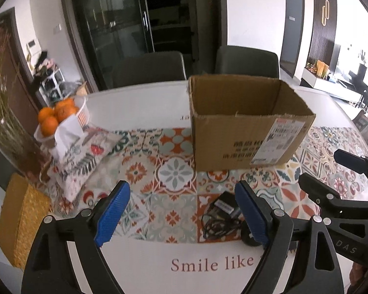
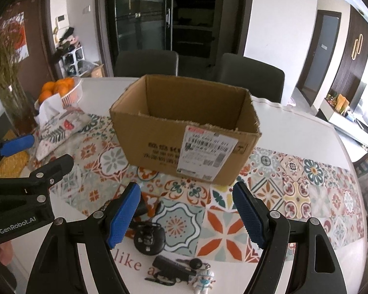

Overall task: Organize rigid objects
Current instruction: 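Withdraw both tools from the box back toward the remaining items, then lower the right tool onto the black round PISEN charger and close on it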

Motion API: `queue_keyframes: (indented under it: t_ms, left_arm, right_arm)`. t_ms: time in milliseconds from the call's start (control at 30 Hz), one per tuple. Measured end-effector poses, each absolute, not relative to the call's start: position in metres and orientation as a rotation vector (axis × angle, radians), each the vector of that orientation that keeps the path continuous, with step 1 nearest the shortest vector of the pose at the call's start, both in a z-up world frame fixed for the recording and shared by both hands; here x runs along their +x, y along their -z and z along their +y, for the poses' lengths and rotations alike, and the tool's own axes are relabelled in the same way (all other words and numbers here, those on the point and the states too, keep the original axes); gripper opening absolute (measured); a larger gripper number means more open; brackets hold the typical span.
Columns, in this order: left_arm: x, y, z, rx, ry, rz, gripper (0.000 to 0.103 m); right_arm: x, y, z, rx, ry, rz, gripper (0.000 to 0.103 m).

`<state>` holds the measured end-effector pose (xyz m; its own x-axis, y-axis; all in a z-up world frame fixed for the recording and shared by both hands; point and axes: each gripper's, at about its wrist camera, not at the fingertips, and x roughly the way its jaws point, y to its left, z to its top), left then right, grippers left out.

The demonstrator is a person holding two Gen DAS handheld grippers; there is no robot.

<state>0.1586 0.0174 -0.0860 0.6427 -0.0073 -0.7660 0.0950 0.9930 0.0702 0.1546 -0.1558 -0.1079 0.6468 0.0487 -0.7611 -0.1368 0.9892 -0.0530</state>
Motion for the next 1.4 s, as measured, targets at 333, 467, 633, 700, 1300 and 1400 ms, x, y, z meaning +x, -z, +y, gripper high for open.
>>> queue_keyframes:
  t_ms: [333,467,633,700,1300,1400]
  left_arm:
    - [0.145,0.118,0.037,0.097,0.017,0.946,0.088]
    - [0.141,0.129,0.041,0.091,0.010,0.978,0.088]
    - [0.137,0.146,0.046,0.097,0.001,1.023,0.088]
    - [0.136,0.153,0.046,0.105,-0.006,1.040,0.088]
    - [0.141,0.202,0.050,0.143,-0.027,1.166,0.087]
    - [0.142,0.206,0.051,0.141,-0.037,1.175,0.087]
  right_arm:
    - [0.146,0.137,-0.137,-0.144,-0.149,0.930,0.078]
    - [0.141,0.151,-0.132,-0.150,-0.174,0.966,0.078]
    - [0.138,0.169,-0.125,-0.163,-0.200,1.006,0.078]
    - [0.138,0.175,-0.124,-0.165,-0.210,1.020,0.078]
    - [0.150,0.238,-0.117,-0.125,-0.256,1.179,0.077]
    - [0.153,0.245,-0.118,-0.114,-0.255,1.193,0.077]
